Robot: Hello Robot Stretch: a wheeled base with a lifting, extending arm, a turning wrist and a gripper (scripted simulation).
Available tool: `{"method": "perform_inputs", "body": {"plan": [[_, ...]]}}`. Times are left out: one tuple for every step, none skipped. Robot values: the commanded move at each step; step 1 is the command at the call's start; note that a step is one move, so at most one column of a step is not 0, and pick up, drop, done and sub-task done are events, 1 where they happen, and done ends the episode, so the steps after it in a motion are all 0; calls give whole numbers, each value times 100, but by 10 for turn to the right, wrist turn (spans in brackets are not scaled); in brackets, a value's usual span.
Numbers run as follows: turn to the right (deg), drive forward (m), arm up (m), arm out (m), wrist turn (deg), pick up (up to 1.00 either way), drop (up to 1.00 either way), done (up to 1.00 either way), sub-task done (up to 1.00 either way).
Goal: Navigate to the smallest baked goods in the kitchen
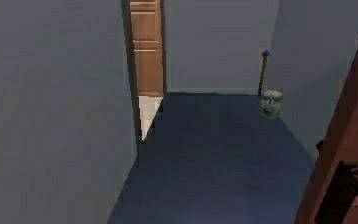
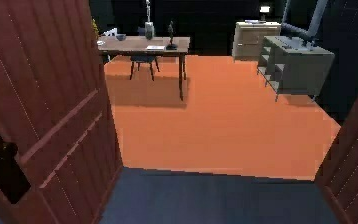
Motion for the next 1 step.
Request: {"method": "perform_inputs", "body": {"plan": [[0,100,0,0,0,0,0,0,0]]}}
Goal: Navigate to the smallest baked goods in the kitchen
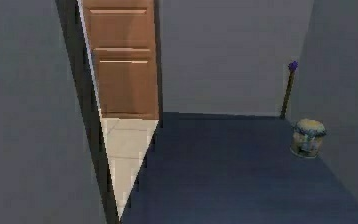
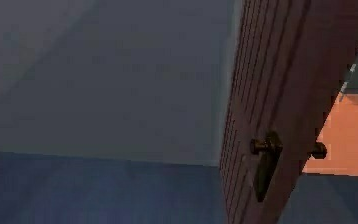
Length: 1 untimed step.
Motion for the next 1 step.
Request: {"method": "perform_inputs", "body": {"plan": [[30,0,0,0,0,0,0,0,0]]}}
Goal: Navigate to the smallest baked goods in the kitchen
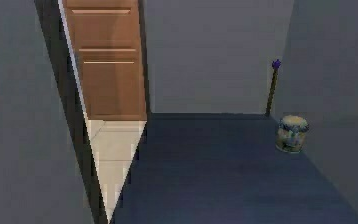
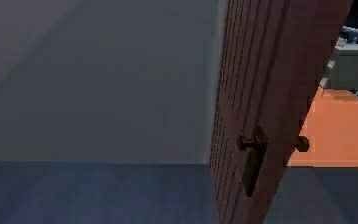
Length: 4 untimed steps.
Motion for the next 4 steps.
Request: {"method": "perform_inputs", "body": {"plan": [[0,100,0,0,0,0,0,0,0],[0,20,0,0,0,0,0,0,0],[-390,0,0,0,0,0,0,0,0],[0,40,0,0,0,0,0,0,0]]}}
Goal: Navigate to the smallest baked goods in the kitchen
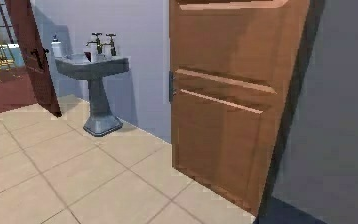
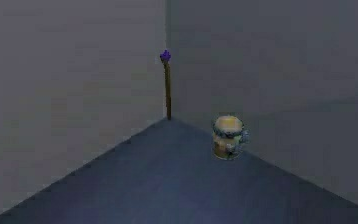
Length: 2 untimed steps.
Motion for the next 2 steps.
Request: {"method": "perform_inputs", "body": {"plan": [[-450,0,0,0,0,0,0,0,0],[-120,0,0,0,0,0,0,0,0]]}}
